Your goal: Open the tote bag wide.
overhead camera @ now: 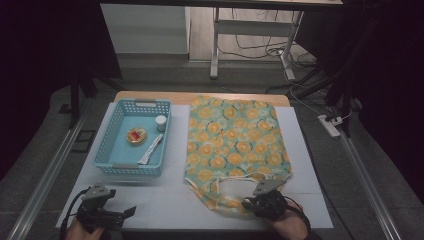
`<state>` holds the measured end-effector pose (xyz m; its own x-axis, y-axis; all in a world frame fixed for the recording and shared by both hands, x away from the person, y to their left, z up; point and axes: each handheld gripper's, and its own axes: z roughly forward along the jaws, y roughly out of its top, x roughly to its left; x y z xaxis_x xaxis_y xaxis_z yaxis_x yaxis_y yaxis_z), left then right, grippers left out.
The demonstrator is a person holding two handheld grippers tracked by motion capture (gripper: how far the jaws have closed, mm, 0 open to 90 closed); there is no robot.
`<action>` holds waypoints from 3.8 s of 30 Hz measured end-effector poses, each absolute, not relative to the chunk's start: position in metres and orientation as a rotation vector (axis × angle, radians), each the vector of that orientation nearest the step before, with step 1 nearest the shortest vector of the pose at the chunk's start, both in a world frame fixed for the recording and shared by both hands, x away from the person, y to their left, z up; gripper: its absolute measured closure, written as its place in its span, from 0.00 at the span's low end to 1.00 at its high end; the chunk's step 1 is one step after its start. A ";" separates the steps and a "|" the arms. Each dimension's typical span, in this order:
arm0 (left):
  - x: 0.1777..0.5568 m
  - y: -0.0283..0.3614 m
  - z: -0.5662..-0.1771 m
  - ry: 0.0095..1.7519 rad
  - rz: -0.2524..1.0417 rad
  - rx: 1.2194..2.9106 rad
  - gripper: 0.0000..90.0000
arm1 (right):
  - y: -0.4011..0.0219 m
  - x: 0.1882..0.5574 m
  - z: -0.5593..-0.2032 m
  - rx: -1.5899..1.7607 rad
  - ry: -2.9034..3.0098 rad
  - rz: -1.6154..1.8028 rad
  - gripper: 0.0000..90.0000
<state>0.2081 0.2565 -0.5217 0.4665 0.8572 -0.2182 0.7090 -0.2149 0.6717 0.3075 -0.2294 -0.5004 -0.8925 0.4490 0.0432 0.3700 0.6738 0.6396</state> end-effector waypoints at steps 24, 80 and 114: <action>0.208 0.258 -0.522 1.303 0.249 1.976 0.02 | -0.217 0.351 -0.461 0.682 2.657 1.125 0.99; 0.210 0.258 -0.523 1.317 0.236 1.975 0.03 | -0.164 0.536 -0.510 0.891 2.589 0.960 0.96; 0.209 0.258 -0.522 1.312 0.243 1.974 0.03 | -0.178 0.497 -0.461 0.843 2.583 1.130 0.18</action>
